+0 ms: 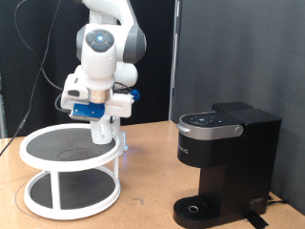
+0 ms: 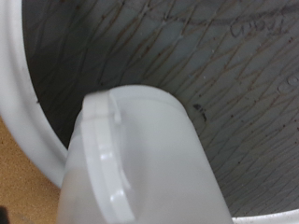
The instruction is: Make a cup of coffee with the keurig machine
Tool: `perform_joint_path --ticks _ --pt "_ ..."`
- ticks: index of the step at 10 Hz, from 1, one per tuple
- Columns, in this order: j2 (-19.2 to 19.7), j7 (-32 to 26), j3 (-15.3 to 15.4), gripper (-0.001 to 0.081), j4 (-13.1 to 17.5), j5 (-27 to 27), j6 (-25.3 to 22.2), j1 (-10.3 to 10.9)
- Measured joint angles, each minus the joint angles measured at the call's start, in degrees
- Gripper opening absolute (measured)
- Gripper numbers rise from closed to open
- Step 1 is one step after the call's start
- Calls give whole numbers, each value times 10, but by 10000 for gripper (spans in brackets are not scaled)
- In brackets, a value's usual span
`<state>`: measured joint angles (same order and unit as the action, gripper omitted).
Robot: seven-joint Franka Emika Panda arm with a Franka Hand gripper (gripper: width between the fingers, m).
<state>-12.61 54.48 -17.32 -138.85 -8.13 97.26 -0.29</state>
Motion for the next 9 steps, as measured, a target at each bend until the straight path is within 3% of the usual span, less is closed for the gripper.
perform_joint_path --ticks 7,8,9 --pt "24 1 0 734 -5 2 22 0" --pt "25 2 0 633 -5 3 22 0" --pt "25 7 0 633 -5 4 22 0"
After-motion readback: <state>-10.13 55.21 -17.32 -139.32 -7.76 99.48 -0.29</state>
